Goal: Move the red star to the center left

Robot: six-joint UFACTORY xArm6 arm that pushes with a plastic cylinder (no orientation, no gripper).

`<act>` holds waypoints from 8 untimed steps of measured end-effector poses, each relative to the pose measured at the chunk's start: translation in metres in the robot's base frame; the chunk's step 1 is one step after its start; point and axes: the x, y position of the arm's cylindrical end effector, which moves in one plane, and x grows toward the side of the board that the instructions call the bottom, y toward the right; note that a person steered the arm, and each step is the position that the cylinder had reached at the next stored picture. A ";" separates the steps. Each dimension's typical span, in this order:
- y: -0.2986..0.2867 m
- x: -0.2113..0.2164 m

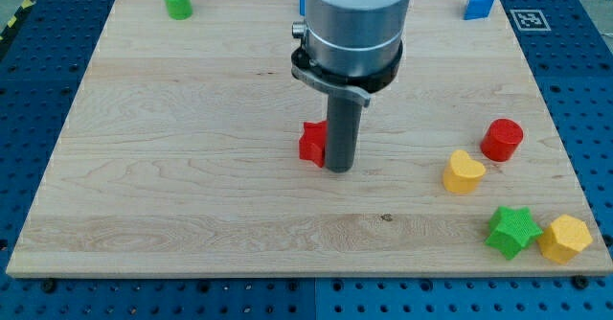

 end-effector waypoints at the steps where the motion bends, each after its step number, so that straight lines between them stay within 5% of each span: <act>1: -0.021 -0.010; 4: -0.101 -0.061; 8: -0.041 -0.106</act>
